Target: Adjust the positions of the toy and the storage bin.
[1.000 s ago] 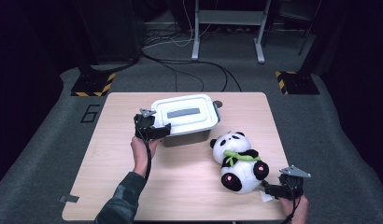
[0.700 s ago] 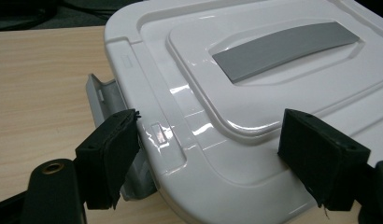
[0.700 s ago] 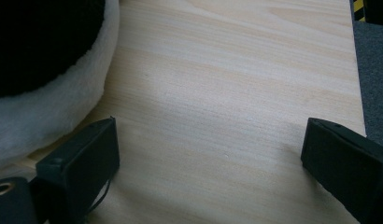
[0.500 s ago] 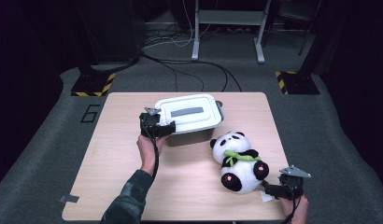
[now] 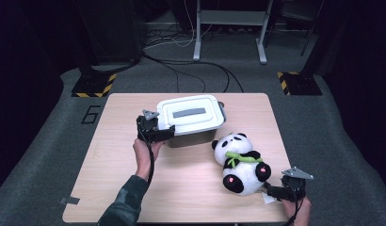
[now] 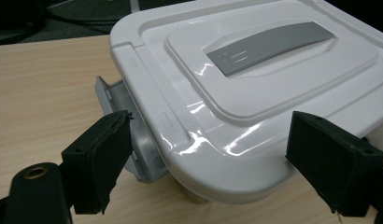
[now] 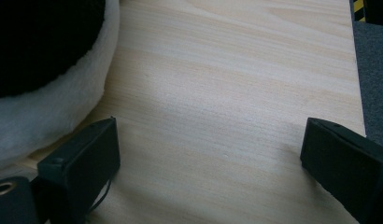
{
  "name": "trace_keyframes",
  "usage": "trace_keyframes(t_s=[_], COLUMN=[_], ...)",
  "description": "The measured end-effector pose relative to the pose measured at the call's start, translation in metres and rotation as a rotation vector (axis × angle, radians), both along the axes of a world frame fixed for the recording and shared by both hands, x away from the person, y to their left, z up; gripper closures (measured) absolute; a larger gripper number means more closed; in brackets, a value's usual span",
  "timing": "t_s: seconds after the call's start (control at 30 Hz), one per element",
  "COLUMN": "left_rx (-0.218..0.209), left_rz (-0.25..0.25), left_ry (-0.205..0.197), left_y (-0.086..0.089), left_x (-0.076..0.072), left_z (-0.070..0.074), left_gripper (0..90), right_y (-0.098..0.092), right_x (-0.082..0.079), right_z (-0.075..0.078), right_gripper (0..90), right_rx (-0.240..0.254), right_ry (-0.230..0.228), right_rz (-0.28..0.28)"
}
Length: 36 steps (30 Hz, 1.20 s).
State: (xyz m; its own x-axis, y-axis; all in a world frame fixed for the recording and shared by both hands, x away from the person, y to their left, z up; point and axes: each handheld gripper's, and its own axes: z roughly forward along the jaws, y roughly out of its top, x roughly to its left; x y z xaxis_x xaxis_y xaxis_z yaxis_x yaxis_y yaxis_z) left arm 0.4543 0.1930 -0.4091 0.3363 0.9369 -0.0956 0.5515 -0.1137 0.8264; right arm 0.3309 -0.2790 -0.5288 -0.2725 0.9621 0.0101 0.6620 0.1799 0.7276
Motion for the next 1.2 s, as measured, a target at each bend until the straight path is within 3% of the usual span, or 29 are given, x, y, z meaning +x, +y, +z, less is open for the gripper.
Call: trace_keyframes(t_s=[0.1, 0.2, 0.67, 1.07, 1.2], left_rx=[-0.006, 0.014, 0.012, 0.036, 0.047], left_rz=[-0.038, -0.083, -0.031, -0.060, -0.096], left_ry=[0.017, 0.053, 0.050, 0.062, 0.067], left_y=[0.001, -0.003, -0.023, -0.050, -0.064], left_x=[-0.001, -0.002, -0.002, 0.005, 0.011], left_z=[-0.003, -0.010, -0.013, -0.014, -0.013], left_gripper=[12.6, 12.8, 18.2, 19.0, 18.7], right_y=[0.000, 0.000, 0.000, -0.001, -0.001], right_x=[0.000, 0.000, 0.000, 0.000, 0.000], right_z=[0.000, 0.000, 0.000, 0.000, 0.000], right_gripper=[4.1, 4.3, 4.3, 4.4, 4.5], right_rx=[0.001, -0.002, 0.000, 0.005, 0.010], right_ry=[0.000, -0.001, -0.001, -0.002, -0.003], right_rz=[0.000, 0.000, 0.001, 0.003, 0.004])
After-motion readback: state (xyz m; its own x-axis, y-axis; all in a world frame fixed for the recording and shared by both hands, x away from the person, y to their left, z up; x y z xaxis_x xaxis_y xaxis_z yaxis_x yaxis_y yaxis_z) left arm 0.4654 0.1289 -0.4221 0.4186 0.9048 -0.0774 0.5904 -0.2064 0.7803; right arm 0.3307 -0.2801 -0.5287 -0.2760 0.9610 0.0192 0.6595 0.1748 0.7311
